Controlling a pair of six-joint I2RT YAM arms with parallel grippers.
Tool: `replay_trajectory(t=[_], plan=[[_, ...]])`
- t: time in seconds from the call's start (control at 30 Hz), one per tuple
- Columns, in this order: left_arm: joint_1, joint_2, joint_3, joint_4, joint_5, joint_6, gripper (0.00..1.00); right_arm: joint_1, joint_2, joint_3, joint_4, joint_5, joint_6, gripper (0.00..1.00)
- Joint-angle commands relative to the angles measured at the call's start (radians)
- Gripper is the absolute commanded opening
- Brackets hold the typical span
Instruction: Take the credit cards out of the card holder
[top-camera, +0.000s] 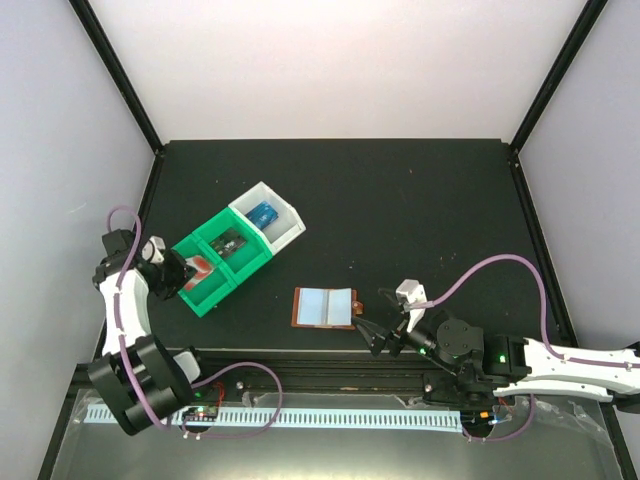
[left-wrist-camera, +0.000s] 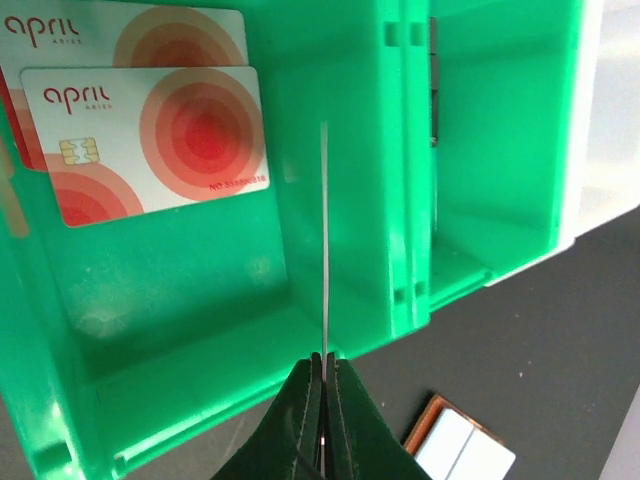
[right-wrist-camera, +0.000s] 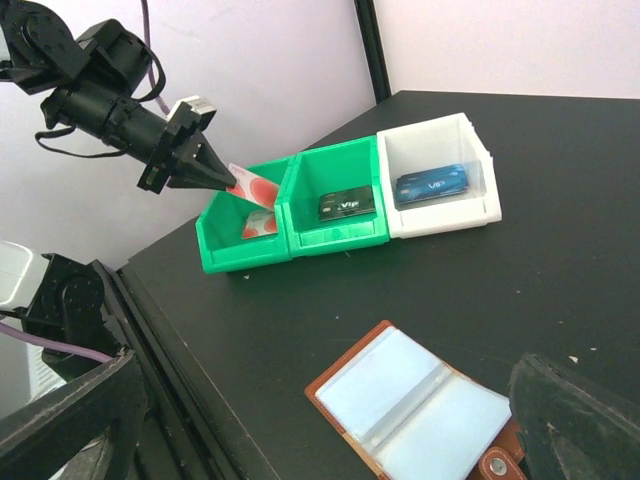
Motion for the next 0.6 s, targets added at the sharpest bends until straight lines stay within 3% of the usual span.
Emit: replay_trajectory(t=[0.0,0.57], plan=[[0.009,0.074,0.03,0.061,-0.034,0.022,0.02,0.004,-0.003,0.022,-0.003,0.045,-0.03,1.0],[0.009,0.233,0.058,0.132,-0.116,0.032,0.02,0.001,0.057,0.048,0.03,0.078,-0.064,1.0]])
